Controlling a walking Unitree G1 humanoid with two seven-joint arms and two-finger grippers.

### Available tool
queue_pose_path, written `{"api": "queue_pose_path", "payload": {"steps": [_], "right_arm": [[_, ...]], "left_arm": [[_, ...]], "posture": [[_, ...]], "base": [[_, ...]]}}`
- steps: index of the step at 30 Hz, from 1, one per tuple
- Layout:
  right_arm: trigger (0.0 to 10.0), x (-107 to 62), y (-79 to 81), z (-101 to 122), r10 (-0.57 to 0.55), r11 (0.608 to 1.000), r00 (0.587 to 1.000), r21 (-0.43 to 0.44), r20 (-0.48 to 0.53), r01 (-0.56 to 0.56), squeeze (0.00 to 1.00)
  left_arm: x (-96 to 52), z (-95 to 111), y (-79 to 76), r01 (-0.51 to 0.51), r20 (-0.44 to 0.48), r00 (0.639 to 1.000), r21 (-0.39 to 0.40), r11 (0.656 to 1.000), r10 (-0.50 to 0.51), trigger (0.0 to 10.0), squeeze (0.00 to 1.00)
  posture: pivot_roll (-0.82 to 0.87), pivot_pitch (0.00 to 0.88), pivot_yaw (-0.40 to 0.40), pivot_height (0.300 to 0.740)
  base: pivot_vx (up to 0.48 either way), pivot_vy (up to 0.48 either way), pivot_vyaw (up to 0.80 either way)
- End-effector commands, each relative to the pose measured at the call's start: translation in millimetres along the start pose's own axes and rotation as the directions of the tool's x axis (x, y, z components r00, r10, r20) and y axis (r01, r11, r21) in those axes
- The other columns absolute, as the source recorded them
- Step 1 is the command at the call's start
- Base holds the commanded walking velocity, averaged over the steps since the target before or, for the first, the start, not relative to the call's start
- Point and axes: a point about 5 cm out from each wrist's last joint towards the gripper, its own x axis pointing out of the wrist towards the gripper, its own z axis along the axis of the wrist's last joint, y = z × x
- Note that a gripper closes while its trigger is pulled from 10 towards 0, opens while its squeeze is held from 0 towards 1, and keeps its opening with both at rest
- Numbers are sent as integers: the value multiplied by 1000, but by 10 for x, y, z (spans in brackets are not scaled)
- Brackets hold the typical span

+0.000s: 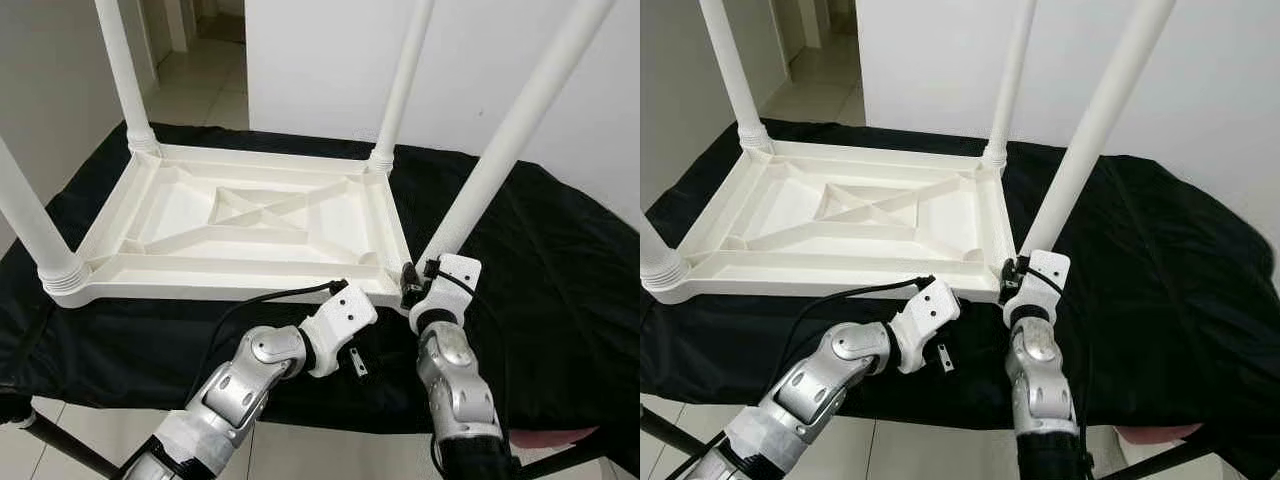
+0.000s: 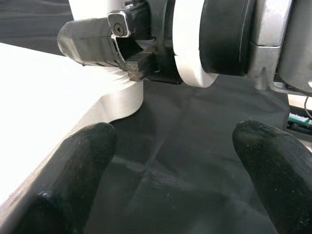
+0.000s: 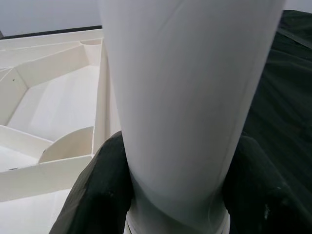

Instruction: Building children table

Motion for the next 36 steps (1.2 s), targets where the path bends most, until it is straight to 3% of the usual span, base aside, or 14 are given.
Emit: {"api": "queue_pose_path", "payload": {"steps": [1, 3, 4, 7, 11, 17, 18, 19, 20, 22, 24, 30, 31, 36], "right_arm": [[10000, -54, -70, -213, -24, 1000, 993, -13, -111, 23, 0], [10000, -55, -84, -179, -30, 999, 995, -30, -97, 28, 0], [10000, -52, -100, -155, -37, 999, 995, -33, -89, 34, 1000], [10000, -57, -109, -114, -38, 998, 997, -47, -72, 34, 1000], [10000, -48, -133, -36, 18, 988, 999, -154, 28, -13, 1000], [10000, -10, -172, -103, 144, 982, 990, -123, 3, -143, 1000], [10000, -3, -165, -117, 192, 972, 981, -135, -9, -191, 761], [10000, 0, -161, -124, 222, 965, 975, -142, -17, -222, 761], [10000, 8, -171, -129, 242, 958, 970, -155, -21, -242, 0], [10000, 12, -179, -132, 253, 954, 967, -162, -24, -254, 0], [10000, 42, -198, -123, 373, 907, 927, -197, -40, -373, 0], [10000, 75, -243, -92, 509, 826, 859, -247, -59, -507, 0], [10000, 124, -319, -58, 568, 776, 819, -282, -77, -565, 0], [10000, 189, -398, -20, 596, 745, 797, -302, -97, -594, 0]], "left_arm": [[6, -11, -48, 22, -10, 1000, 9, 1000, -22, 10000, 0], [6, -13, -50, 22, -10, 1000, 9, 1000, -22, 10000, 0], [7, -12, -51, 23, -10, 1000, 10, 1000, -23, 10000, 0], [12, -10, -52, 25, -10, 1000, 11, 1000, -25, 10000, 0], [12, -17, -58, 25, -10, 1000, 10, 1000, -24, 10000, 0], [17, -16, -54, 22, -10, 1000, 9, 1000, -22, 10000, 0], [18, -15, -51, 22, -10, 1000, 9, 1000, -22, 10000, 0], [18, -15, -50, 22, -10, 1000, 9, 1000, -22, 10000, 0], [18, -15, -49, 22, -10, 1000, 10, 1000, -22, 10000, 0], [18, -14, -49, 22, -10, 1000, 10, 1000, -22, 10000, 0], [19, -9, -46, 22, -9, 1000, 12, 1000, -22, 10000, 0], [15, -9, -41, 21, -9, 1000, 13, 1000, -21, 10000, 0], [11, -10, -36, 20, -11, 1000, 14, 1000, -20, 10000, 0], [8, -7, -27, 18, -11, 1000, 17, 1000, -18, 10000, 0]], "posture": [[52, 28, -73, 740], [49, 26, -73, 740], [49, 26, -73, 740], [49, 26, -73, 740], [50, 21, -76, 740], [50, 18, -77, 740], [50, 17, -76, 740], [50, 17, -76, 740], [50, 17, -76, 740], [50, 17, -76, 740], [50, 17, -73, 740], [52, 16, -72, 740], [57, 14, -72, 740], [58, 12, -71, 740]], "base": [[0, 0, 0], [0, 0, 0], [0, 0, 0], [0, 0, 0], [0, 0, 0], [0, 0, 0], [0, 0, 0], [0, 0, 0], [0, 0, 0], [0, 0, 0], [0, 0, 0], [0, 0, 0], [0, 0, 0], [0, 0, 0]]}}
